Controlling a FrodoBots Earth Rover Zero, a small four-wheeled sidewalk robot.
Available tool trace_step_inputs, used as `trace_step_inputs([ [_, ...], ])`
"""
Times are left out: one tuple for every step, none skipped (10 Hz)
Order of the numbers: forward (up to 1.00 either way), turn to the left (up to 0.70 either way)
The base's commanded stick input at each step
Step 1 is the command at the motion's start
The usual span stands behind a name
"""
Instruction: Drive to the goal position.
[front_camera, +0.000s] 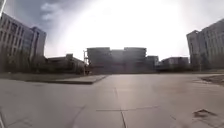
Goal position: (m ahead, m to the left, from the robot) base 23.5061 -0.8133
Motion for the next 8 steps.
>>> trace_step_inputs([
  [1.00, 0.00],
  [1.00, 0.00],
  [1.00, 0.00],
  [1.00, 0.00],
  [1.00, 0.00],
  [1.00, 0.00],
  [1.00, 0.00],
  [1.00, 0.00],
])
